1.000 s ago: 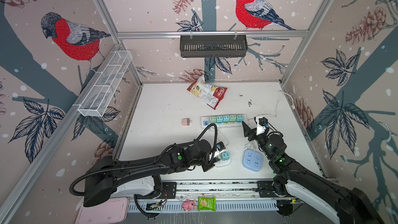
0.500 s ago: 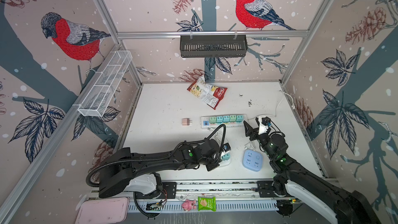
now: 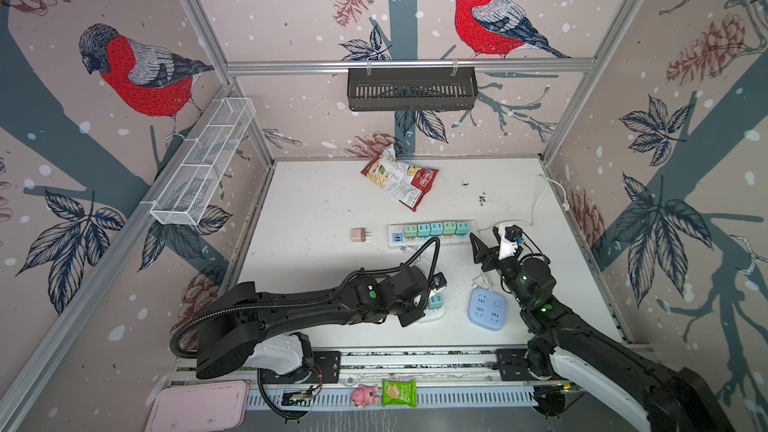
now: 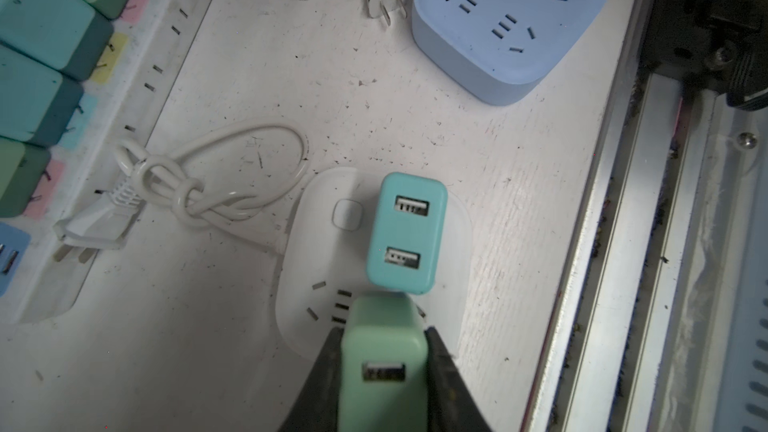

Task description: Insert the plug

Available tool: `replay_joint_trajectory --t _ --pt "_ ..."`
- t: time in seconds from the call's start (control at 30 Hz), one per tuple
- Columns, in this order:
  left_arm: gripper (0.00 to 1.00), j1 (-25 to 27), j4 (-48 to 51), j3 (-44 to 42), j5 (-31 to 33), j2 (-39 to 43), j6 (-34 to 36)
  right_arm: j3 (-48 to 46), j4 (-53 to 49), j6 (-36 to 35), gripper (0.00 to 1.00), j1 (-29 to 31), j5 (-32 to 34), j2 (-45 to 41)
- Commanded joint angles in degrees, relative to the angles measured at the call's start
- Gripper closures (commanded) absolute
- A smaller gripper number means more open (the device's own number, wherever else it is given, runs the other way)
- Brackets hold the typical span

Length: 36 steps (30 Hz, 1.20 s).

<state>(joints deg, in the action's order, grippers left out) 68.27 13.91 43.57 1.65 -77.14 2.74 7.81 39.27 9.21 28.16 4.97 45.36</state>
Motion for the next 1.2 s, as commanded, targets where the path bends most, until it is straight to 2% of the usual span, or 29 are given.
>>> replay_joint_trajectory --t 0.0,0.3,0.6,0.7,0.77,0.87,0.93,1.0,1.03,1.07,1.13,1.17 --pt "1.00 0.0 -0.4 -0.3 -1.2 0.0 -0.1 0.3 1.2 0.6 0.24 0.0 -0.4 -0.2" --pt "1.00 0.0 -2.5 -0.7 -3.8 -2.2 0.6 0.2 1.1 0.7 0.24 -0.2 -0.6 -0.4" --pt "1.00 0.0 2.5 0.6 0.6 -3.9 -0.8 0.4 0.5 1.7 0.24 -0.3 0.7 -0.4" --pt "1.00 0.1 3.1 0.7 0.7 -5.0 -1.2 5.0 -9.0 10.6 0.18 -0.6 12.0 -0.7" --pt "1.00 0.0 3.5 0.9 0.4 -5.7 -1.2 9.2 -17.5 16.1 0.16 -1.0 15.6 -1.3" --pt "1.00 0.0 3.7 0.7 0.6 -6.7 -1.2 15.2 -32.9 28.2 0.10 -1.0 20.4 -2.2" --pt "1.00 0.1 2.8 0.4 0.0 -7.4 -1.6 17.5 -41.4 35.4 0.07 -1.0 20.9 -2.4" --pt "1.00 0.1 2.5 0.6 -0.8 -8.0 -2.0 16.9 -44.3 37.2 0.07 -1.0 16.9 -2.5" --pt "1.00 0.1 2.7 0.8 -0.7 -8.2 -2.5 16.2 -45.6 37.8 0.00 -1.0 14.5 -2.5" --pt "0.94 0.1 3.0 1.1 -0.2 -8.2 -2.9 15.7 -47.1 38.7 0.00 -1.0 12.3 -2.4" --pt "0.63 0.1 2.9 1.3 1.3 -7.2 -3.8 14.9 -50.7 40.1 0.00 -1.0 9.5 -1.7" --pt "0.54 0.0 2.7 1.3 2.1 -6.4 -3.9 14.5 -51.8 39.9 0.00 -1.0 8.7 -1.3"
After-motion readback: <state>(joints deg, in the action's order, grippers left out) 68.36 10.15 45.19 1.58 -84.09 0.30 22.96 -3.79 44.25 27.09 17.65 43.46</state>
